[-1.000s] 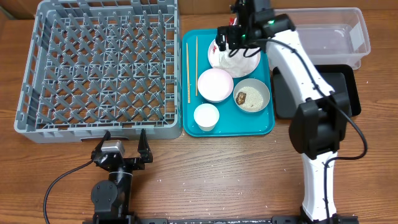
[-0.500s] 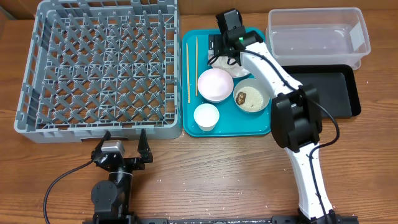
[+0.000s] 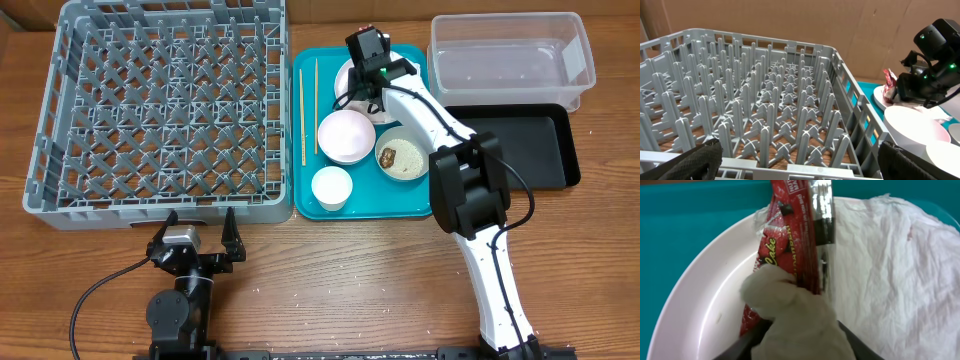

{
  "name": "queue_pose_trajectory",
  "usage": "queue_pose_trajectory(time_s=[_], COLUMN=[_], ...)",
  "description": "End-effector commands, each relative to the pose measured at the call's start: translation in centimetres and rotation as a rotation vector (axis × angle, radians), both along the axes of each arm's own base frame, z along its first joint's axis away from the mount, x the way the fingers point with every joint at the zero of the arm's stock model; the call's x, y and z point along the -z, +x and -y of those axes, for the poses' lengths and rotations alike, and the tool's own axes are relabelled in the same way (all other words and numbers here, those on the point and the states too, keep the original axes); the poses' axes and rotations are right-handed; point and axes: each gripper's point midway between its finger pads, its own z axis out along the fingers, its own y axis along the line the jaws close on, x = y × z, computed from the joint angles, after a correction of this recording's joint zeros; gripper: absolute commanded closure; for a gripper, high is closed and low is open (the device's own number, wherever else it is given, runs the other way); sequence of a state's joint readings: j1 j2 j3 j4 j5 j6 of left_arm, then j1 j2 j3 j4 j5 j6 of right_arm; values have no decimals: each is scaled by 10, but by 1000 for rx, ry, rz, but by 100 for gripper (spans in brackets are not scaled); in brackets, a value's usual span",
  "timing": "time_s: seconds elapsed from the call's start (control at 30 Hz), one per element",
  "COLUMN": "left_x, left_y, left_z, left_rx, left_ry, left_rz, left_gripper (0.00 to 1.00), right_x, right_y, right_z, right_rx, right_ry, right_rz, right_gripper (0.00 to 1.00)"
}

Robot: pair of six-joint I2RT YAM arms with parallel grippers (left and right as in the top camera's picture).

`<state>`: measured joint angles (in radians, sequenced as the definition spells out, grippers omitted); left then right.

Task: Sort waste into correct bins and load items into the dishwasher
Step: 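Reach the right gripper to the red wrapper on the white plate and grasp it, then carry the red wrapper and tissue with the right gripper into the clear bin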

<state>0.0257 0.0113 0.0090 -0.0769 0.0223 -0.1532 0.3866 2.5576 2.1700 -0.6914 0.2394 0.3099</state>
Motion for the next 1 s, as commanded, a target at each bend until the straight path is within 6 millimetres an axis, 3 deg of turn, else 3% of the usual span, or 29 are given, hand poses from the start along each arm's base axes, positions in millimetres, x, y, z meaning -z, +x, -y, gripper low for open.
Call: queue_pose_trajectory(time_s=[0.0, 0.07, 0.23, 0.4, 0.47, 0.53, 0.77, 0.8, 0.97], left_x=[1, 1, 1, 1, 1, 1, 1, 1, 1], left_y=[0, 0, 0, 0, 0, 0, 0, 0, 0], left_z=[1, 1, 1, 1, 1, 1, 1, 1, 1], left_rx=[3, 3, 3, 3, 3, 3, 3, 3, 3], left_ry=[19, 19, 19, 19, 19, 19, 19, 19, 19], left_rz=[2, 2, 2, 2, 2, 2, 2, 2, 2], left_gripper=[0, 0, 0, 0, 0, 0, 0, 0, 0], right_x=[9, -25, -121, -188, -197, -204, -192, -180, -148], right_y=[-2, 3, 0, -17, -20, -20, -5, -2, 1], right_z=[-1, -3, -2, 31, 48, 82, 195, 217, 246], right_rx=[1, 0, 3, 102, 157, 264, 677, 772, 932], right_ry=[11, 28, 77, 135, 157, 188, 334, 369, 421], right_rz=[-21, 21, 137, 175, 175, 170, 190, 191, 162], right_gripper=[84, 96, 96, 96, 96, 96, 96, 96, 96])
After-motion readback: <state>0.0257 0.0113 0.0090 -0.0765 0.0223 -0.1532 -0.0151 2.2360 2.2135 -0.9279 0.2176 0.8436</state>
